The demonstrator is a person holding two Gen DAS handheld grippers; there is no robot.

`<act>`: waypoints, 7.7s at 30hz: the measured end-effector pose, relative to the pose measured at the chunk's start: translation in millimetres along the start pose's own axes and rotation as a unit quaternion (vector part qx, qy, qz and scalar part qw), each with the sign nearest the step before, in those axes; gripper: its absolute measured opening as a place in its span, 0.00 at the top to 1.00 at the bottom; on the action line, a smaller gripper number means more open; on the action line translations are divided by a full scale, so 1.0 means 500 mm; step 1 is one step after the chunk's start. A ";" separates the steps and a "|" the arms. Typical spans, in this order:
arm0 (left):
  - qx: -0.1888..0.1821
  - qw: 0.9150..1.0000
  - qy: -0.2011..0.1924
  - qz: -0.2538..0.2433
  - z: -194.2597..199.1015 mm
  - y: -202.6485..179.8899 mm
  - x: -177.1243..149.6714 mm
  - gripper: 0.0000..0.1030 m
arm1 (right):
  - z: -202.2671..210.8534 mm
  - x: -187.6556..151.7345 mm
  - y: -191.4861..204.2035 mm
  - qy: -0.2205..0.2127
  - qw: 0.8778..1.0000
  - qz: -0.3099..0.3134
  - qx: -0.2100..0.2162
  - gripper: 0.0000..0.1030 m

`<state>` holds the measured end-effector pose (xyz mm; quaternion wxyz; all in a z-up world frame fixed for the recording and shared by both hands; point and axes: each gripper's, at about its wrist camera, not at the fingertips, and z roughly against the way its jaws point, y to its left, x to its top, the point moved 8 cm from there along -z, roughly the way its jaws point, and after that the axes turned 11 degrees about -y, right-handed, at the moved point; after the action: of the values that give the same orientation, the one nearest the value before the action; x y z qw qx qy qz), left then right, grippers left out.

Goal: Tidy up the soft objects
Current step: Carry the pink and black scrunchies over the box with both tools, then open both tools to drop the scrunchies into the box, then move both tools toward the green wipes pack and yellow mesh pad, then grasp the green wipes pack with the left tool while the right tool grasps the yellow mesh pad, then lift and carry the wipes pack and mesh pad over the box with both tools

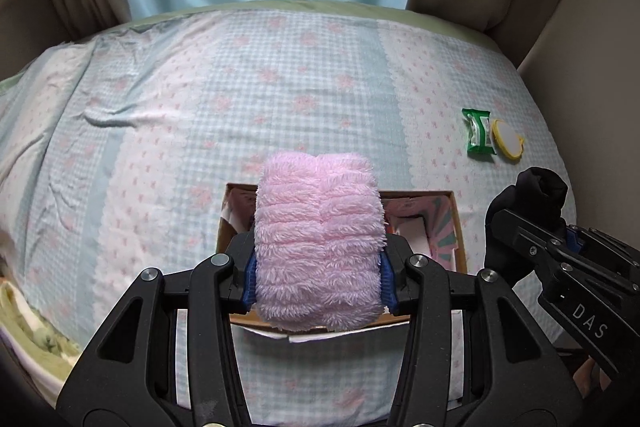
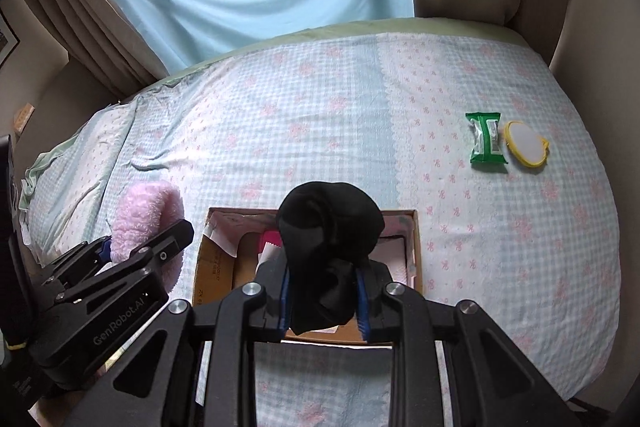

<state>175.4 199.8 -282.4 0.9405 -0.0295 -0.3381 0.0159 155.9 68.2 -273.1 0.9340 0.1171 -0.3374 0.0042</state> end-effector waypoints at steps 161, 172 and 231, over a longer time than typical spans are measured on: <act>-0.121 0.982 0.048 -0.134 -0.774 -0.754 0.024 0.59 | -0.547 0.142 -0.816 0.052 0.996 0.020 -0.063 0.17; -0.125 0.983 0.038 -0.126 -0.749 -0.751 0.031 0.62 | -0.515 0.147 -0.812 0.033 0.997 0.032 -0.068 0.63; -0.059 0.997 -0.007 -0.041 0.032 -0.060 -0.022 0.63 | 0.058 0.047 -0.032 -0.033 0.996 0.049 0.062 0.82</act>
<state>157.3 170.2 -275.2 0.9347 -0.0712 -0.3456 -0.0429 157.0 44.6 -240.1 0.9118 0.1587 -0.3729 0.0667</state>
